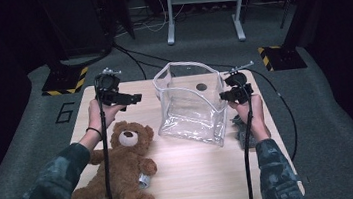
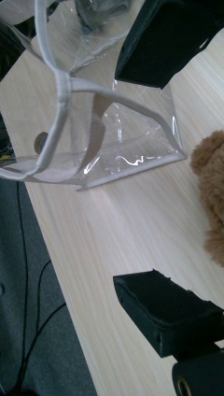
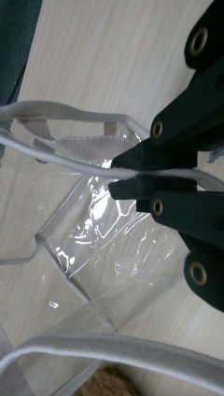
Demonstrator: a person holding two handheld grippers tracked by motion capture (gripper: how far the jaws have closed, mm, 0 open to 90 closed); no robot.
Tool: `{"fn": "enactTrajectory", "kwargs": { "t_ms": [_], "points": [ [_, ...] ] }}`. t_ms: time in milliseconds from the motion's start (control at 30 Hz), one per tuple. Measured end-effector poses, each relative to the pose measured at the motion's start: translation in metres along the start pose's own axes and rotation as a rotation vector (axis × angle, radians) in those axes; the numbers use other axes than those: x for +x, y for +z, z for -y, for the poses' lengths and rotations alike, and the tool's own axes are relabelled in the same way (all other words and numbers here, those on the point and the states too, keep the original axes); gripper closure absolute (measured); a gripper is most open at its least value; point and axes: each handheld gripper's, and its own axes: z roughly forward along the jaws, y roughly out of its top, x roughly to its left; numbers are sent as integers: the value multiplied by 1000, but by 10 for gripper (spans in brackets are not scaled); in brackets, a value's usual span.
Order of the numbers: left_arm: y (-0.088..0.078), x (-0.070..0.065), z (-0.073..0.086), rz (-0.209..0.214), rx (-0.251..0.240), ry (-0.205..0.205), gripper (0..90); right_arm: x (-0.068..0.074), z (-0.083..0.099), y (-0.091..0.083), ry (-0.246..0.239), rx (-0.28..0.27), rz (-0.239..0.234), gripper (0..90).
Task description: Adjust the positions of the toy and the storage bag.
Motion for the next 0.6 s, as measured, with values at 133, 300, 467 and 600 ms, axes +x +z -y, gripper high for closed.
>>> {"fn": "enactTrajectory", "kwargs": {
  "t_ms": [133,300,467,600],
  "points": [
    [14,-11,-13,-16,-6,11,43,-3,4,-2,21,-10,-10,873],
    [34,-19,-25,-21,-8,-15,49,-2,7,-2,41,-35,-2,870],
    [49,-24,-37,-40,-21,-13,78,-4,9,-2,49,-53,-4,867],
    [64,-26,-42,-61,-22,-42,116,-3,11,-2,56,-58,-2,866]
  ]
}}
